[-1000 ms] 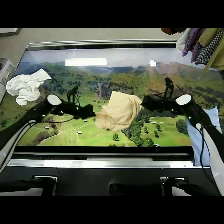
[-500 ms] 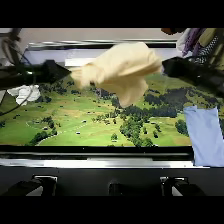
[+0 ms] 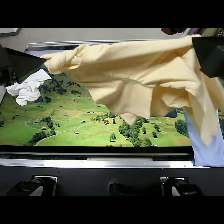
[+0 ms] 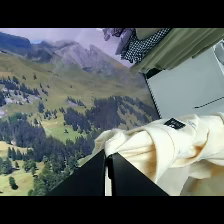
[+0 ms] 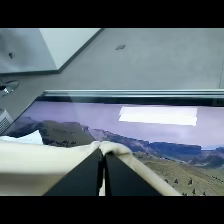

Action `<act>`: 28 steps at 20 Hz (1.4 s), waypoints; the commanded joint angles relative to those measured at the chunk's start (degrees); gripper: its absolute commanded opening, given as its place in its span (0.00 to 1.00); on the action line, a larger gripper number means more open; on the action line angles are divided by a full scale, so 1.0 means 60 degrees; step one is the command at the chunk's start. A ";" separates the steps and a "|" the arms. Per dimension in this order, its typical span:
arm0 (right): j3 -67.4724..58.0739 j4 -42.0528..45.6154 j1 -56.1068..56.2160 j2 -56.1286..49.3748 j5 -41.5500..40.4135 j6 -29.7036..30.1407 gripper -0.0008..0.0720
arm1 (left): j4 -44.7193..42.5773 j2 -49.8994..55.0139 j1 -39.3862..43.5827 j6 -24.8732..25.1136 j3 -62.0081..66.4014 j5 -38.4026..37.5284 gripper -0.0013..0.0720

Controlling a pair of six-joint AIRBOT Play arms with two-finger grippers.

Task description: Fold the clothes and pants, and hang the long-sleeved shirts on hangers.

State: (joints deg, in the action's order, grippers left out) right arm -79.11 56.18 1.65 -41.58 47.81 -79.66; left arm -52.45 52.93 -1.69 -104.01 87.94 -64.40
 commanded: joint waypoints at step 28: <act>0.0674 -0.1424 -0.3147 -0.7843 0.4233 0.0659 0.79 | -0.2368 0.6834 -0.1308 0.0015 0.0055 -0.0976 0.04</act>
State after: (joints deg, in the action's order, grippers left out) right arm -77.93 46.11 -10.72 -90.24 69.47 -75.46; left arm -66.30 94.21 -8.21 -105.01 88.25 -68.93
